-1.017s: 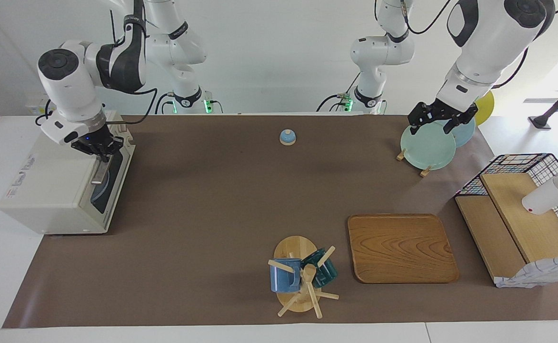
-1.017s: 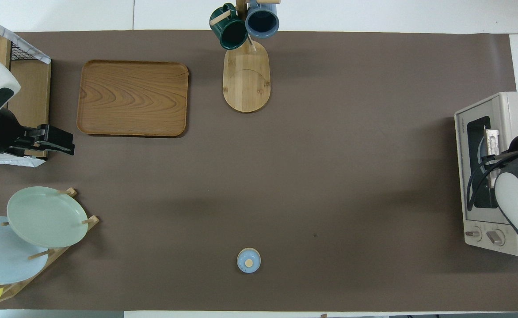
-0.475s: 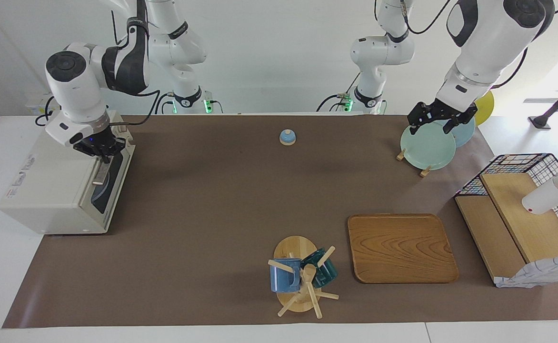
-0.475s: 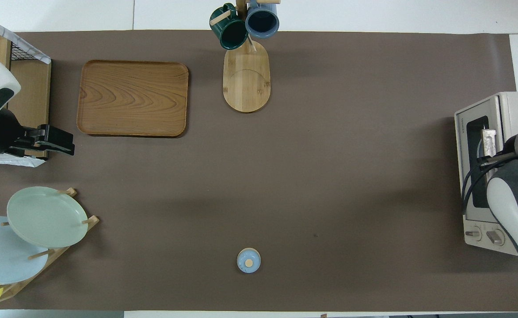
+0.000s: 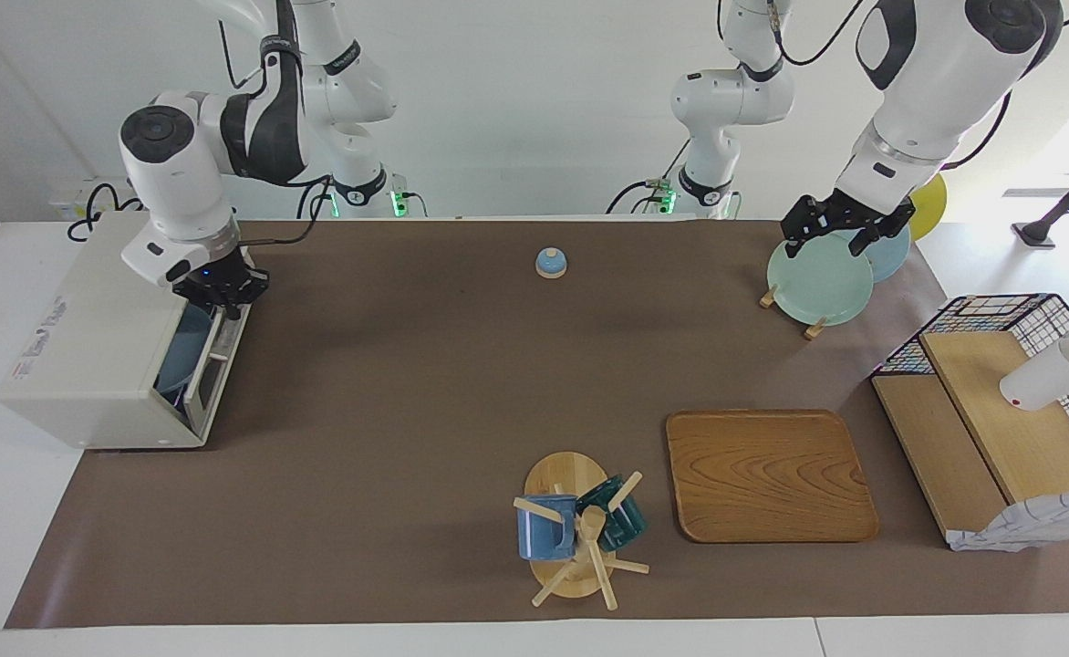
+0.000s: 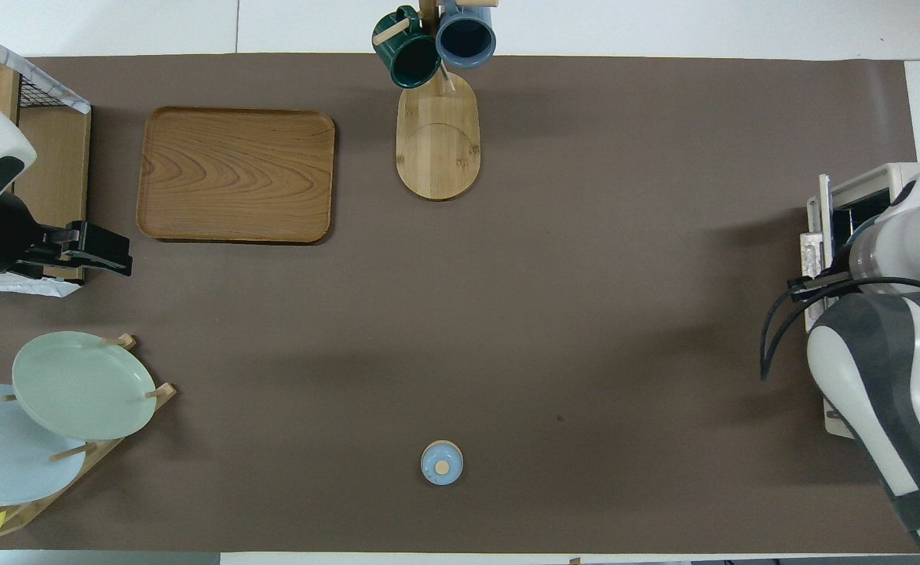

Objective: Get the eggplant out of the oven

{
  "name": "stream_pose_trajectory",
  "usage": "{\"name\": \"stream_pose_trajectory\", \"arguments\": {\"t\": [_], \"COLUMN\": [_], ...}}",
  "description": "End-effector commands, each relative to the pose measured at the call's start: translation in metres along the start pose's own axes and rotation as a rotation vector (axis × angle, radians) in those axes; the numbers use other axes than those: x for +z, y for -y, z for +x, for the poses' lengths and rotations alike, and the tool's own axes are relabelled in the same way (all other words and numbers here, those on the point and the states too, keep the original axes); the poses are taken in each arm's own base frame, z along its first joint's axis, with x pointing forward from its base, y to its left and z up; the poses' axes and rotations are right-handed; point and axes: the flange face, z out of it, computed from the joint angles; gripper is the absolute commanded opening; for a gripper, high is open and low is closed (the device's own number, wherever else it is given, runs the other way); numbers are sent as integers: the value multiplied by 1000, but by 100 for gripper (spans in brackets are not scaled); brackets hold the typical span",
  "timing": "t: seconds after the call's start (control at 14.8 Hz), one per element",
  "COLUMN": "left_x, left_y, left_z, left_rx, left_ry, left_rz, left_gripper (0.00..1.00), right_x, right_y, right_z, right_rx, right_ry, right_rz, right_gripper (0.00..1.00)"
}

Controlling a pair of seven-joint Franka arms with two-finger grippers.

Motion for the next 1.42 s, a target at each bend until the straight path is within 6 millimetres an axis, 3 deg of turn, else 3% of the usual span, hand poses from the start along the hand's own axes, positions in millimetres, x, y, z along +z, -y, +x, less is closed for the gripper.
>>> {"name": "stream_pose_trajectory", "arguments": {"t": [0.0,0.75,0.81,1.08,1.22,1.36], "left_x": [-2,-3,-4,-4,-4,-4], "left_y": [5,7,6,6,7,6], "left_z": [-7,-6,-6,-6,-6,-4], "left_rx": [-3,-11,-11,-9,-9,-5], "left_ry": [-5,-13,-14,-16,-16,-33], "left_rz": [-1,-2,-2,-2,-2,-3], "left_gripper": [100,100,100,100,100,100], "right_x": [52,105,109,103,92,68], "right_y": [6,35,46,68,92,113], "right_z": [19,26,28,35,43,52], "right_rx": [9,81,79,95,123,99], "right_ry": [-47,-46,-39,-47,-62,-63], "right_rz": [13,58,65,72,138,158], "right_gripper": [0,0,0,0,0,17]}}
